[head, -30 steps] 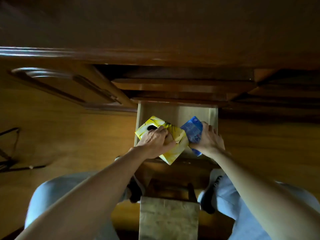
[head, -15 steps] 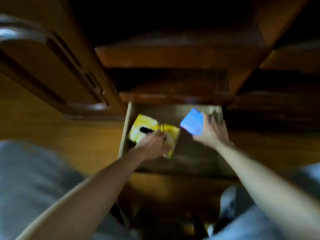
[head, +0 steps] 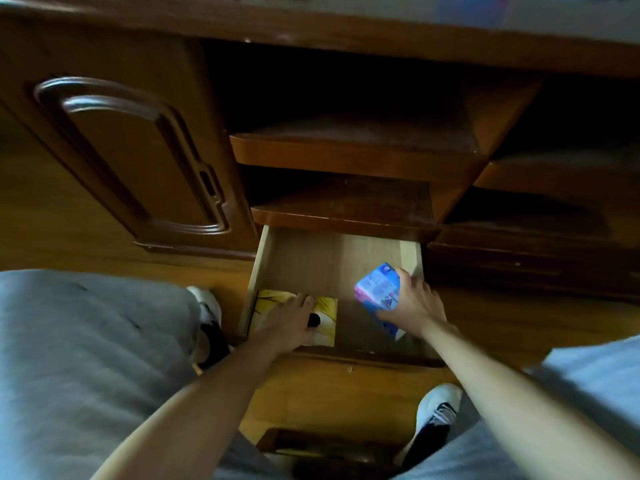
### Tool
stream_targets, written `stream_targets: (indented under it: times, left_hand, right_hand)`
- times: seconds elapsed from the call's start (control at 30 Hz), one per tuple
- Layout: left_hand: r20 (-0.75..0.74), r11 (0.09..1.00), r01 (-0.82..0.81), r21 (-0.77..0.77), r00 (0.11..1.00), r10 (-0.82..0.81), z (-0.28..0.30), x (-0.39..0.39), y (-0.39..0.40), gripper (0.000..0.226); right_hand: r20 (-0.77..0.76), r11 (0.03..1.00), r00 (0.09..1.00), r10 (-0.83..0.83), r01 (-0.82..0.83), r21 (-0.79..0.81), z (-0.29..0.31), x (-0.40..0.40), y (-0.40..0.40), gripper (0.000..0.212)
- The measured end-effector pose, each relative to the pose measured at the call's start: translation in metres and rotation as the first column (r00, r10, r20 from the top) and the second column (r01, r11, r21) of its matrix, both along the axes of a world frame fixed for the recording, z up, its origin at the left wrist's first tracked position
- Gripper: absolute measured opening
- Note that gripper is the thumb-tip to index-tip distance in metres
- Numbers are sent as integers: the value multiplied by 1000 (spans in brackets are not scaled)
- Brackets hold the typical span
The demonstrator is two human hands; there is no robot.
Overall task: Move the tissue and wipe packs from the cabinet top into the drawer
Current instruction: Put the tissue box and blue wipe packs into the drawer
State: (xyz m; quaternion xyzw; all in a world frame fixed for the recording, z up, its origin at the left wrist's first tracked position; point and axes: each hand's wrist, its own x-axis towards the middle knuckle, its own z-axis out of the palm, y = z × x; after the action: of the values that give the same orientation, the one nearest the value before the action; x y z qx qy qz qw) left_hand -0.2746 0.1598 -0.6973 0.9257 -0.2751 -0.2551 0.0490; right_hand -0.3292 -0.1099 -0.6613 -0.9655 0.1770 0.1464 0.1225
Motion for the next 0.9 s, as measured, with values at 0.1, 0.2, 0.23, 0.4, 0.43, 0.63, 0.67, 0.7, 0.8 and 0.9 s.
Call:
stream_targets:
  times: [0.1, 0.2, 0.23, 0.4, 0.43, 0.63, 0.67, 0.7, 0.8, 0.9]
  left_hand:
    - [173, 998, 48, -35, 984, -41, -3, 13, 2, 57]
    - [115, 995, 93, 18, 989, -95, -14, 18, 3, 64]
    - [95, 994, 97, 44, 990, -100, -18, 17, 4, 67]
    - [76, 997, 74, 25, 994, -75, -37, 24, 3, 66]
    - [85, 998, 54, 13, 995, -55, -41, 26, 3, 63]
    - [106, 999, -35, -24, 994, 37, -64, 21, 2, 60]
    - [114, 999, -36, -35, 993, 40, -68, 20, 4, 60]
    - [118, 998, -45, -49, 992, 50, -70, 21, 4, 60]
    - [102, 995, -66, -77, 992, 73, -73, 23, 3, 56]
    - [103, 996, -62, -69, 992, 69, -73, 23, 2, 55]
  right_hand:
    - [-26, 1000, 1000, -2, 3, 15, -4, 5, 6, 114]
    - [-42, 997, 997, -61, 63, 52, -10, 7, 18, 118]
    - [-51, 996, 997, -65, 68, 53, -12, 8, 23, 118]
    - [-95, 954, 985, -147, 167, 250, -36, 13, 34, 116]
    - [-124, 885, 965, -231, 261, 385, -42, 13, 30, 112]
    - [-584, -64, 749, -313, 597, 800, -67, 4, -3, 47]
    - [-582, 16, 743, -331, 621, 783, -69, 4, -2, 42]
    - [-523, 238, 781, -341, 610, 756, -71, 5, 0, 39]
    - [-230, 639, 854, -467, 506, 580, -78, 9, 8, 19]
    - [-279, 558, 865, -416, 486, 673, -78, 15, 23, 36]
